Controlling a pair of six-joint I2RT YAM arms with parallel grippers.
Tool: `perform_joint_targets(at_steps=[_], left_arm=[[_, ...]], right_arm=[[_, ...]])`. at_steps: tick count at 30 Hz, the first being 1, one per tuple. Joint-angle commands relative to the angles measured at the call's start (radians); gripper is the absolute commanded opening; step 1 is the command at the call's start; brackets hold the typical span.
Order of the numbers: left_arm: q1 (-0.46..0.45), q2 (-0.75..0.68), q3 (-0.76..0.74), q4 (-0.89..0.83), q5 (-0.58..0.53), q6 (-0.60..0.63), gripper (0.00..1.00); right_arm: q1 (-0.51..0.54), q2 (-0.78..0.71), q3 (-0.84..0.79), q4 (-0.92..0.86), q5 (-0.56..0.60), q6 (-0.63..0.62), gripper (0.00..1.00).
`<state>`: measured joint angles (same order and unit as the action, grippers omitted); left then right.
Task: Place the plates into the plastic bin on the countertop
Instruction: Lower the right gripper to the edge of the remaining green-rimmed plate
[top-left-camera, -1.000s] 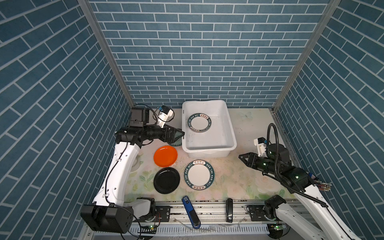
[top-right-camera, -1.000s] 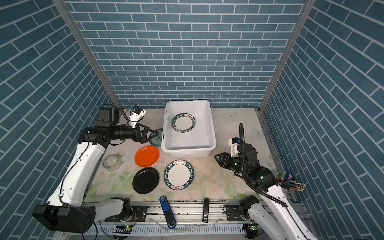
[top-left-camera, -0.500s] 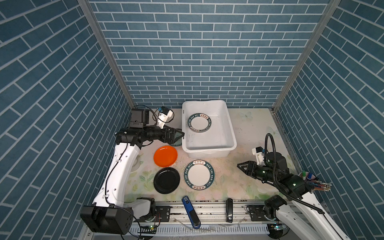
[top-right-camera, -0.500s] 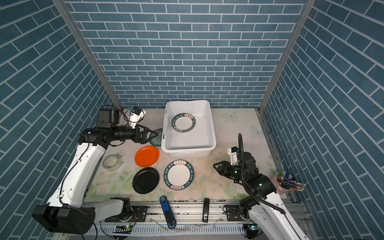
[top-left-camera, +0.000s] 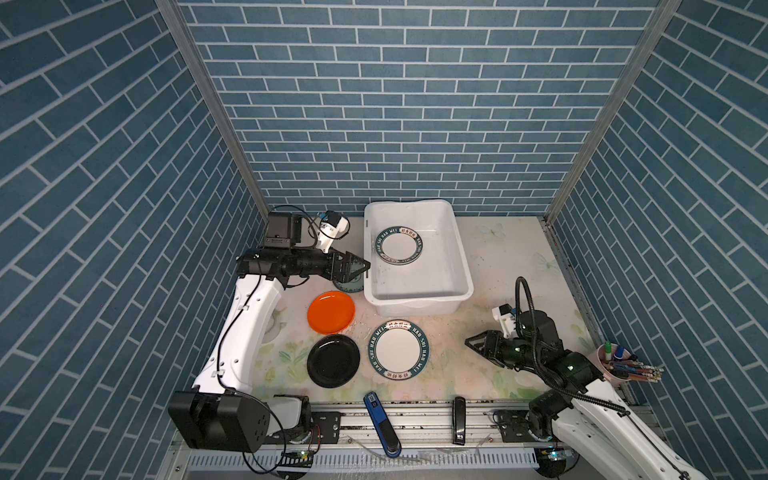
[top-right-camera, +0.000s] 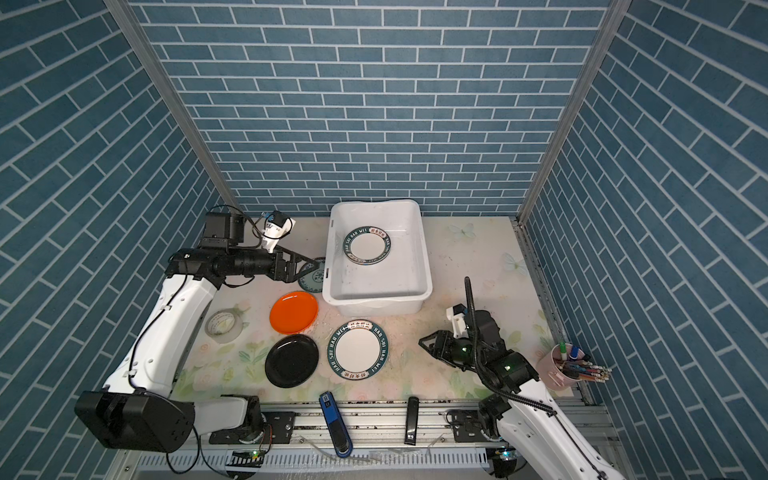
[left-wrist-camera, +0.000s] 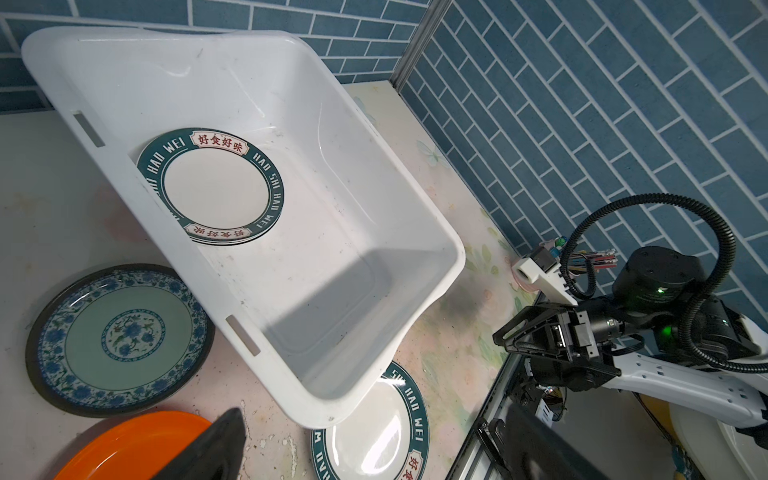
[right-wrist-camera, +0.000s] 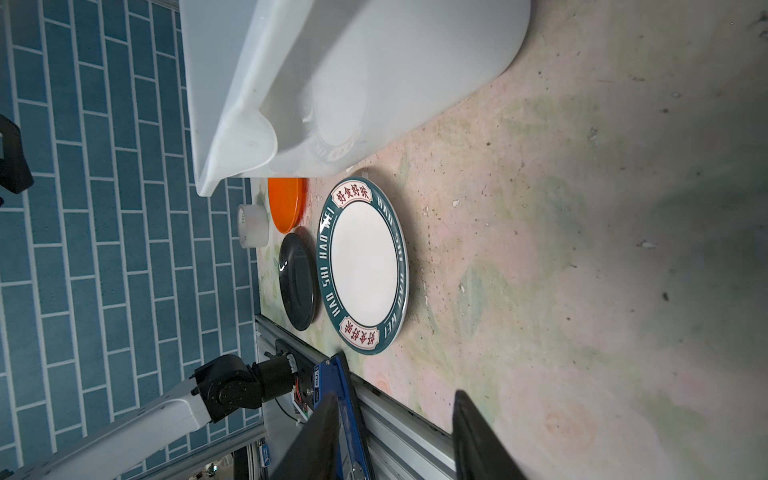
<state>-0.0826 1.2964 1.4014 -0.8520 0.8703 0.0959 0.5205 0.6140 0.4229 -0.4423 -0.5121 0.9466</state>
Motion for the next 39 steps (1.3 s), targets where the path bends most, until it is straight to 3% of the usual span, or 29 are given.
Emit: perform_joint_targets(at_steps=[1, 11, 18, 39], left_arm=[[0.006, -0.007, 0.022, -0.009, 0.053, 0.014, 0.99], [0.006, -0.019, 0.01, -0.007, 0.056, 0.013, 0.99], [0.006, -0.037, -0.019, 0.012, 0.065, 0.007, 0.99], [0.006, -0.051, -0.026, 0.018, 0.067, 0.002, 0.99]], right_arm=[[0.038, 0.028, -0.019, 0.072, 0.016, 0.026, 0.45], [0.245, 0.248, -0.008, 0.218, 0.133, 0.023, 0.46], [0.32, 0.304, -0.051, 0.326, 0.178, 0.082, 0.45], [0.407, 0.476, -0.085, 0.528, 0.211, 0.133, 0.45]])
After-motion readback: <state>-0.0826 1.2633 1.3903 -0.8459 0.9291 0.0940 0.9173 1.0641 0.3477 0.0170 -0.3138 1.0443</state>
